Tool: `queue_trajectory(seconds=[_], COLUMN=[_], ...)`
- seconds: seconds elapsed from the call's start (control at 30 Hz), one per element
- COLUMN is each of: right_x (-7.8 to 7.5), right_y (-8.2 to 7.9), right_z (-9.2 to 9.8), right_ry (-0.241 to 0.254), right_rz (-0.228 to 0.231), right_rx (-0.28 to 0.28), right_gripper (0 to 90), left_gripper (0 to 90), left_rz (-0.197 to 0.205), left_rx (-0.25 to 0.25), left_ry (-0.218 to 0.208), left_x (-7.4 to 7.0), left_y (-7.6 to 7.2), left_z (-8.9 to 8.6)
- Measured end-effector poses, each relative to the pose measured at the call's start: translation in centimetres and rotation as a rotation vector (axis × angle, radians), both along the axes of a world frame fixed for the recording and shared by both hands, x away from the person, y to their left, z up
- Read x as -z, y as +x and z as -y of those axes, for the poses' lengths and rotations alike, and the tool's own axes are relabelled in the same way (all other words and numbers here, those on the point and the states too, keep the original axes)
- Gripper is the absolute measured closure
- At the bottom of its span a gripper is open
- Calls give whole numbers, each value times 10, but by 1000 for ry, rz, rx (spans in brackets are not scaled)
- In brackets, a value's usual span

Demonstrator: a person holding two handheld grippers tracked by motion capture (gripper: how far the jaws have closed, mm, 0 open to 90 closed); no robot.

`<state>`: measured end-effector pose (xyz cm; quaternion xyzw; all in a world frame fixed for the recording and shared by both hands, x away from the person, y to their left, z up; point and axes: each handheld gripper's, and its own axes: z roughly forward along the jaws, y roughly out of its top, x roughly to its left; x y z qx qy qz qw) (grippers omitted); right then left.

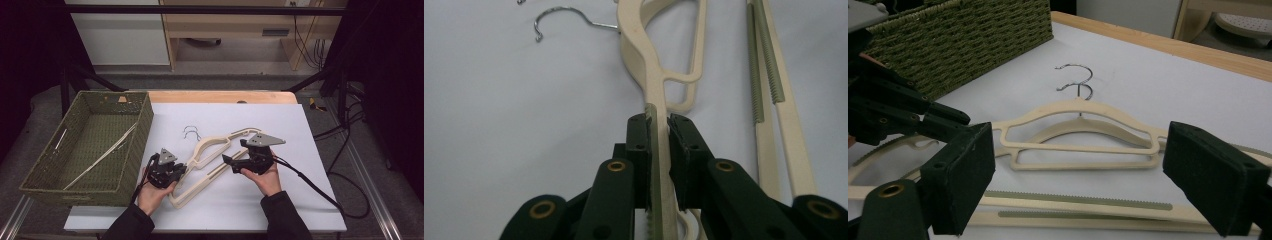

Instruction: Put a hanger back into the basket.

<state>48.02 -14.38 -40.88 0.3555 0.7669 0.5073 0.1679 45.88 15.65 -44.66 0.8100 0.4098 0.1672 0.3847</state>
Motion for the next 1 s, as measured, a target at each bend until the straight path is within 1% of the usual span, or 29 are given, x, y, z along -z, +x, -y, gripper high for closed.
queue_trajectory(seconds=[0.07, 0.13, 0.2, 0.23, 0.27, 0.33, 0.37, 0.43, 0.47, 0.53, 0.57, 0.6, 0.63, 0.7, 0.77, 0.83, 0.93, 1.0], right_x=[0, 1, 1, 1, 1, 1, 1, 0, 0, -1, -2, -2, -3, -3, -3, -3, -2, -1], right_y=[2, 5, 7, 8, 9, 12, 13, 16, 17, 21, 22, 25, 27, 31, 35, 40, 46, 50], right_z=[-4, -7, -12, -15, -17, -21, -23, -27, -29, -32, -33, -34, -36, -40, -43, -47, -52, -56], right_ry=[-7, 7, -5, 0, -2, 14, 15, 9, 13, 26, 32, 28, 24, 27, 40, 39, 33, 40], right_rz=[1, -4, -4, -7, -5, -2, -6, -5, -7, -6, -11, -6, -2, -4, -11, -11, -16, -27], right_rx=[-12, -16, -19, -14, -18, -31, -28, -23, -20, -26, -23, -20, -20, -19, -19, -14, -20, -16], right_gripper=[149, 158, 160, 162, 164, 173, 175, 180, 183, 195, 199, 205, 210, 220, 229, 239, 255, 267], left_gripper=[796, 796, 796, 796, 797, 797, 797, 797, 797, 797, 797, 797, 797, 798, 798, 798, 798, 798], left_rz=[22, 41, 58, 64, 68, 79, 85, 93, 94, 103, 106, 112, 114, 122, 124, 128, 132, 134], left_rx=[0, 2, 3, 2, 5, 5, 10, 11, 11, 15, 13, 17, 16, 19, 18, 19, 21, 23], left_ry=[7, 16, 18, 15, 18, 9, 9, 8, 1, 5, -2, 2, -3, -3, -7, -10, -11, -9], left_x=[-4, -8, -11, -12, -14, -18, -20, -22, -24, -25, -26, -27, -27, -28, -29, -31, -31, -32], left_y=[-3, -5, -8, -9, -10, -12, -14, -16, -17, -18, -19, -20, -21, -22, -23, -24, -25, -26], left_z=[0, 1, 2, 2, 2, 3, 3, 3, 3, 4, 4, 4, 5, 5, 5, 6, 6, 7])
